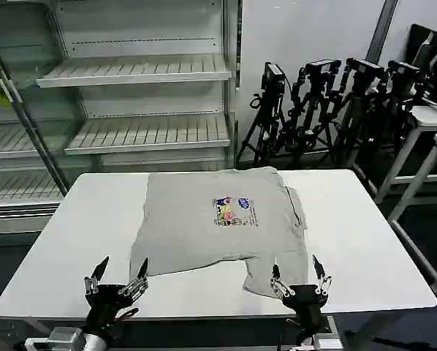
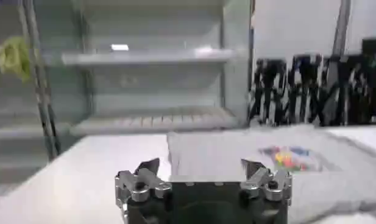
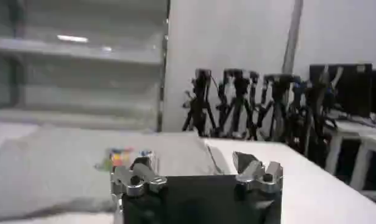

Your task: Fold and organize the clothes.

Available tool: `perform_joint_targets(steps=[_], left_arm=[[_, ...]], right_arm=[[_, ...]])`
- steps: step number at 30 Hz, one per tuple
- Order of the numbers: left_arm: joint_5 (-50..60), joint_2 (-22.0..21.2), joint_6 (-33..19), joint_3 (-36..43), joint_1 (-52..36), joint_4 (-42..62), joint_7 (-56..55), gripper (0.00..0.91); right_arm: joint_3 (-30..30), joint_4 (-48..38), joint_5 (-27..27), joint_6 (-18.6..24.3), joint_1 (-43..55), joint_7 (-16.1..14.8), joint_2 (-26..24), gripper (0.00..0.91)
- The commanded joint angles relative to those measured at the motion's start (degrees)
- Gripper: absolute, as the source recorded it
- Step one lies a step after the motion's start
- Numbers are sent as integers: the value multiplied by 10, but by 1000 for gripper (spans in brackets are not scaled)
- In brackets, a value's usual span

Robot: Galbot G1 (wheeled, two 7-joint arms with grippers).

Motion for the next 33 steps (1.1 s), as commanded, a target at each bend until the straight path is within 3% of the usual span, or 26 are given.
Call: perform_joint_targets(steps=[1,5,21,22,23,24,25,26,29,33], left_arm=[[-26,24,70,-8,-24,48,8,907],[-30,34,70,5,-46,73,7,907],[-42,40,70,46,-147,167,-4,907],[-42,39,70,48,-149,168,-4,816],[-42,38,69,50,-148,168,-4,353],[-42,38,69,53,-148,167,-4,191],[-42,36,69,54,-147,166,-6,71],[-46,35,69,56,-147,166,-14,50],[-69,35,69,57,-146,166,-26,50],[-84,36,69,56,-141,162,-28,50]], right_arm=[[26,-3,32,-61,-6,8,-11,907],[33,-24,34,-81,-7,18,-11,907],[24,-55,46,-74,3,18,-6,887],[23,-57,48,-74,4,18,-6,877],[22,-59,50,-77,5,18,-6,877],[21,-60,58,-78,6,19,-6,877],[19,-62,66,-83,7,20,-6,846],[18,-63,83,-90,8,22,-5,816],[18,-70,112,-101,14,27,-4,363],[22,-74,147,-108,19,33,-5,101]])
